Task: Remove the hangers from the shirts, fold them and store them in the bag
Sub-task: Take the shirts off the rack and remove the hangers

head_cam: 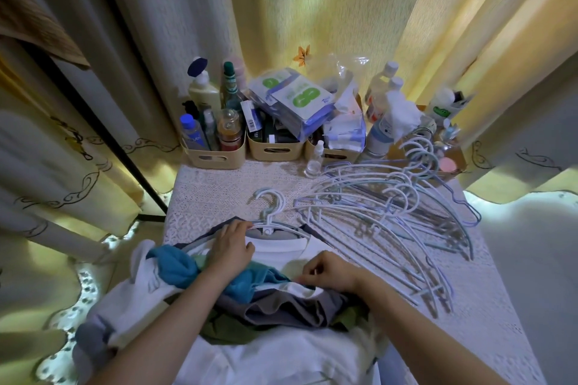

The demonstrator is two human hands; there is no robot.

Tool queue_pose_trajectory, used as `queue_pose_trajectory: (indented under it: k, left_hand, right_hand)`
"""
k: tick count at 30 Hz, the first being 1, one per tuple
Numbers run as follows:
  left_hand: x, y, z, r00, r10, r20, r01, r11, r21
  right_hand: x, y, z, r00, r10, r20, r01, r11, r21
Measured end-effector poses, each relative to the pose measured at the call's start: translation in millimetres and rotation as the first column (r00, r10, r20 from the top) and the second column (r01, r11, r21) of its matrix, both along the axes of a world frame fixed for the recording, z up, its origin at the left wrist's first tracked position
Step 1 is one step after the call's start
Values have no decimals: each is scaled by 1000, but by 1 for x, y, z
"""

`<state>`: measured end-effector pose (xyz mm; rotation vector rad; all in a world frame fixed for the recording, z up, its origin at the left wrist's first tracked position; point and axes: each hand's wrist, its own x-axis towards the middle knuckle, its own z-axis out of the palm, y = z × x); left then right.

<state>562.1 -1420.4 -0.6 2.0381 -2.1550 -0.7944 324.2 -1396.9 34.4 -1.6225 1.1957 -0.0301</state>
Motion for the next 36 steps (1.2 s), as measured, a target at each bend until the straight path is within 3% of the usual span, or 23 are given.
queue_pose_trajectory:
  k: [5, 7, 10, 13, 15, 17, 19, 22, 30, 36]
  left_hand:
    - [0, -6, -6, 998, -3, 57, 10, 992, -123]
    - [0, -13, -5, 997, -12, 78, 18, 998, -66]
    - [0, -26, 3, 978, -103, 179, 85, 991, 104]
    - [-2, -27, 14, 995, -50, 86, 40, 992, 120]
    - [-7, -16, 19, 997, 6, 80, -7, 1000, 9]
    - [-14, 0, 20, 997, 44, 71, -33, 988, -154]
    - [-18, 14, 20, 997, 69, -21, -72, 962, -265]
    - [-19, 21, 19, 990, 73, -118, -106, 945, -311]
    - [-19, 25, 34, 986, 125, -111, -154, 938, -310]
    - [2, 25, 38, 979, 197, -56, -204, 953, -225]
  right_hand:
    - [8, 9, 9, 996, 46, 73, -51, 996, 67]
    - [12, 11, 8, 1000, 12, 14, -13, 998, 68]
    - [18, 16, 2, 959, -252, -133, 231, 961, -154]
    - [14, 26, -5, 775, -632, -1, 590, 725, -355]
    - [10, 30, -9, 751, -658, 47, 588, 636, -499]
    - [10, 31, -11, 802, -596, 30, 509, 656, -557]
    - [13, 29, -9, 829, -558, 40, 503, 712, -491]
    - [13, 24, -10, 840, -542, 13, 500, 766, -404]
    - [11, 22, -1, 800, -584, -133, 528, 793, -306]
    - [-1, 21, -1, 710, -675, -200, 651, 738, -177]
